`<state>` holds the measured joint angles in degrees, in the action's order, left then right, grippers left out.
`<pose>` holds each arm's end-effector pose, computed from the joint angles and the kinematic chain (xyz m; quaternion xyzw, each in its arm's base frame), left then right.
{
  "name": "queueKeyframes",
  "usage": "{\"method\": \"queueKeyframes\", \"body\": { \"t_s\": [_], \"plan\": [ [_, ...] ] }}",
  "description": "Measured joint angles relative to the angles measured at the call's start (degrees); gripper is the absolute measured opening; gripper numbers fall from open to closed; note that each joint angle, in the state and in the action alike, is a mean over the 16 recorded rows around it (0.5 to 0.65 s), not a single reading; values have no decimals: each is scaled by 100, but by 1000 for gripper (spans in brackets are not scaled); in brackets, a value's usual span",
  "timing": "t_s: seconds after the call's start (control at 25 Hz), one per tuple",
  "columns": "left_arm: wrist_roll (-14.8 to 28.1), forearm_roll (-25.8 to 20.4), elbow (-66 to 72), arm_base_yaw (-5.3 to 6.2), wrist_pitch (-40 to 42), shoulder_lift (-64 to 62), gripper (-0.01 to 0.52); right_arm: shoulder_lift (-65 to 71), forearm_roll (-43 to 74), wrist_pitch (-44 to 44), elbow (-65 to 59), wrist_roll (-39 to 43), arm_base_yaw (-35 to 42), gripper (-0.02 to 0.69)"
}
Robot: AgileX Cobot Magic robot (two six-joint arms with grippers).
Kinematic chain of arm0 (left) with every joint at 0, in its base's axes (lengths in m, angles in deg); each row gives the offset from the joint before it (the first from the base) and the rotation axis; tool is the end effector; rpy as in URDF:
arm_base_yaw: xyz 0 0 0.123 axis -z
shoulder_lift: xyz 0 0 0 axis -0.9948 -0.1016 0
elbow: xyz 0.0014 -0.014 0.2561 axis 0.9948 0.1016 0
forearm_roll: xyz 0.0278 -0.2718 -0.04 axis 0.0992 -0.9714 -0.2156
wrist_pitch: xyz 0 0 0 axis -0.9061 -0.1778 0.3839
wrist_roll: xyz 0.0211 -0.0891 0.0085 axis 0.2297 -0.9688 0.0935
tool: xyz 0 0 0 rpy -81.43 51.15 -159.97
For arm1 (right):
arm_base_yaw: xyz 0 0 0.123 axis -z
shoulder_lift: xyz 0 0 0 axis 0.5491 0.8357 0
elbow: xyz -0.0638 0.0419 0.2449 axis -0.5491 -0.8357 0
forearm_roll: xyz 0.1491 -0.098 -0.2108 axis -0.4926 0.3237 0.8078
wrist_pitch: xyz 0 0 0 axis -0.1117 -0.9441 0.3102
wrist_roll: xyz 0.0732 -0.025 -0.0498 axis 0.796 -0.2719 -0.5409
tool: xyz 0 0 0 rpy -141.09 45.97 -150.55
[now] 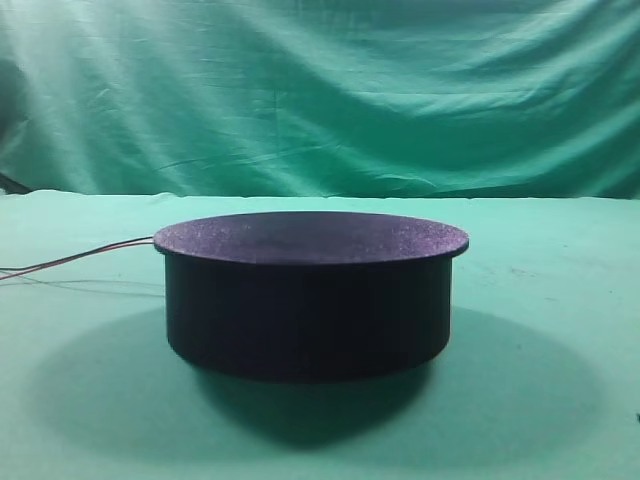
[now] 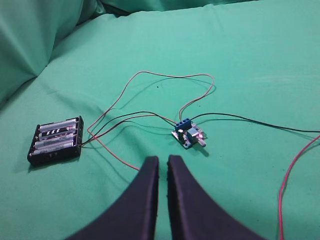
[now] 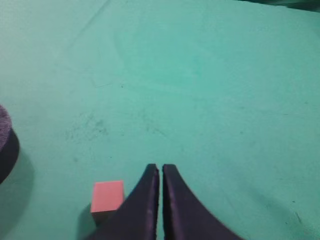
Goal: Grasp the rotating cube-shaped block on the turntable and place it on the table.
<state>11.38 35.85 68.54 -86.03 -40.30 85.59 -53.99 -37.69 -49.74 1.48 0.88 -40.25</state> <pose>0.1065 0.0108 0.1734 0.0149 0.7978 0.0800 0.5974 0.1141 0.0181 0.1946 -0.0882 0.8364 0.0359 0.5398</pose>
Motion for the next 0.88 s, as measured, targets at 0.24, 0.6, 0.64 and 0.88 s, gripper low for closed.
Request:
{"method": "queueKeyframes", "body": {
  "t_s": [0.24,0.6,0.64,0.88],
  "plan": [
    [0,0,0,0,0,0,0,-811,-73,190,-584,6,310,0],
    [0,0,0,0,0,0,0,-1053,-135,325,-815,14,359,0],
    [0,0,0,0,0,0,0,-1053,-137,335,-815,13,359,0],
    [0,0,0,0,0,0,0,-1054,-144,354,-816,10,359,0]
  ]
}}
